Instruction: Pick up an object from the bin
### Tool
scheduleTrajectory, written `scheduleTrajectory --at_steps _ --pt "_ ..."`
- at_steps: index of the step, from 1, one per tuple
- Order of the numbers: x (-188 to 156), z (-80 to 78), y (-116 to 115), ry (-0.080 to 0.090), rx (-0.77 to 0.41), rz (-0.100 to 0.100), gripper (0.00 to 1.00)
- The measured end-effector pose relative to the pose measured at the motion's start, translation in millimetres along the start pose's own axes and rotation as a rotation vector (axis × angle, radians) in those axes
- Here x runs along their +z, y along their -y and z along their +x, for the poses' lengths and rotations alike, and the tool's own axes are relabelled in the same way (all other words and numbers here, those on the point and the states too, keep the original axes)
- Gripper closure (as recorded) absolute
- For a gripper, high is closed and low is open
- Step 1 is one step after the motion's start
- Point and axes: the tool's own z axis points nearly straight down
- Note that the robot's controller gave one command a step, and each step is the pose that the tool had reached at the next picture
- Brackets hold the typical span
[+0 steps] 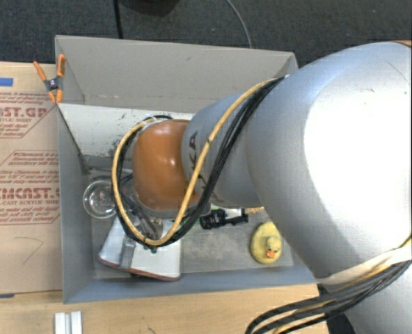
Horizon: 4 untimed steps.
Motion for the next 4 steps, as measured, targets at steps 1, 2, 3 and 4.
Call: scheduleTrajectory --at_steps 1,2,3,4 --pt "7.1 -10.1 -9.6 0.029 -0.285 -0.019 1.00" --pt "7.1 -10.1 -9.6 0.029 -0.284 -0.019 1.00" --pt "-36.7 -5.7 -11.7 0.014 -0.283 -0.012 1.00" --pt "-69.7 -5.8 -4.5 0.031 -0.314 -0.019 1.00"
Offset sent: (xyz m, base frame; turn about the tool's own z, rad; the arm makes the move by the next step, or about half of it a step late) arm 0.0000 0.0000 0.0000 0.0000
